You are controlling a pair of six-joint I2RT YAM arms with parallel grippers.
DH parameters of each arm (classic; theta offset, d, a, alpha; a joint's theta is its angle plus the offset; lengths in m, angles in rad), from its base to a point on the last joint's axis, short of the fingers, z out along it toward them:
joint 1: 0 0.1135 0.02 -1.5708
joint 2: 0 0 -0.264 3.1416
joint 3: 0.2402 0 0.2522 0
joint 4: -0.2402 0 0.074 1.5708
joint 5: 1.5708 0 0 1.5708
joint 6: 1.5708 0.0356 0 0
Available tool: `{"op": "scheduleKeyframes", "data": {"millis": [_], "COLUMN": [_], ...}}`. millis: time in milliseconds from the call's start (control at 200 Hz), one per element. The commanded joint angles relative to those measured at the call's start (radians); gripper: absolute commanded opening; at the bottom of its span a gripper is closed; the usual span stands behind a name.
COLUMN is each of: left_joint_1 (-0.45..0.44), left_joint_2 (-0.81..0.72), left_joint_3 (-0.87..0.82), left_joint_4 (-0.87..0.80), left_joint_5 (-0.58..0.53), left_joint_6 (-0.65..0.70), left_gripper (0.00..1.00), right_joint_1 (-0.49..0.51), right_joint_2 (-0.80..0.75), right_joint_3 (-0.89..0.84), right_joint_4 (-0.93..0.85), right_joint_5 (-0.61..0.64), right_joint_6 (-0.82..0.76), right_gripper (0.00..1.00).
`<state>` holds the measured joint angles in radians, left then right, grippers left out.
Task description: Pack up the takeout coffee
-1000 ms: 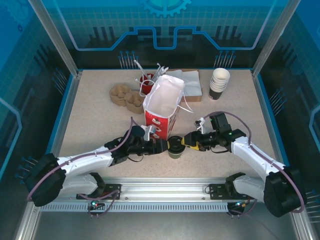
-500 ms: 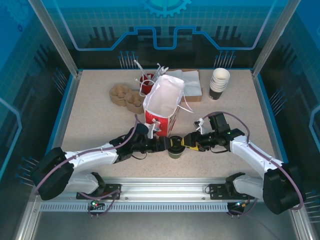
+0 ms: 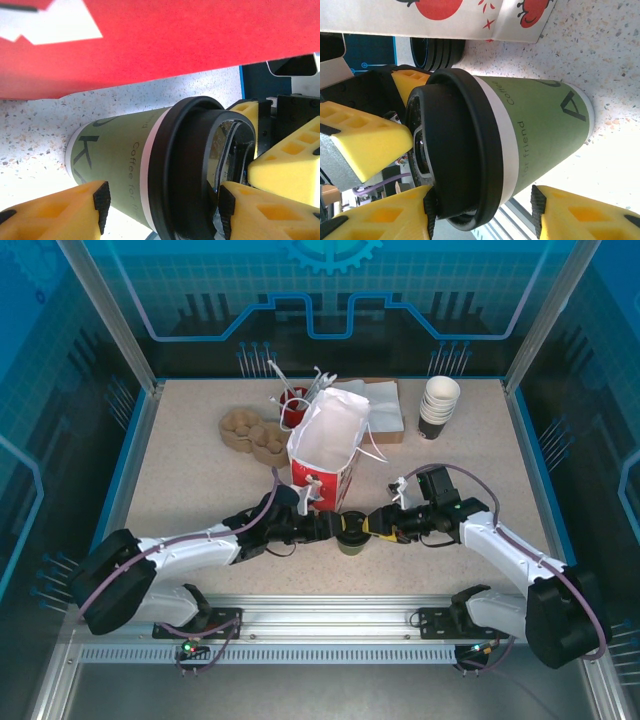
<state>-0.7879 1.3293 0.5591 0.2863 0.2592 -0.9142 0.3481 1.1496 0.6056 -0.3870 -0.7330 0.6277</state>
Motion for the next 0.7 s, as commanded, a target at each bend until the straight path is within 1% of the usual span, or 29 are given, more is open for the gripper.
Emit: {"op": "scheduleKeyframes", "data": {"millis": [0,235,430,695], "left_joint_1": [0.008,0.009,0.007,0.006], "left_joint_2": [0.016,0.019,0.029,0.033], "left_joint_3": [0.018,0.014,0.014,0.018], "left_joint_4": [-0.012,-0.011,0.003,-0.003], "left_joint_5": [0.016,0.020,0.027,0.028], "left_joint_6": [0.005,0.005,0.003,0.007], "left_gripper": [0.61,0.60,0.59,0.58], "right_joint_1": [0.014,0.016,0.015,0.015], "right_joint_2": [-0.019,-0.040,-0.008,0.037], "right_joint_3": [-0.007,0.033,0.045,0.033], "right_joint_4": [-0.005,-0.024,-0.018,-0.015], "right_joint_5": [-0.003,-0.016,0.004,0.033], "right_joint_6": [-0.016,-0.012,-0.022,-0.042], "right_gripper": [0.56,0.62,0.63,0.54]}}
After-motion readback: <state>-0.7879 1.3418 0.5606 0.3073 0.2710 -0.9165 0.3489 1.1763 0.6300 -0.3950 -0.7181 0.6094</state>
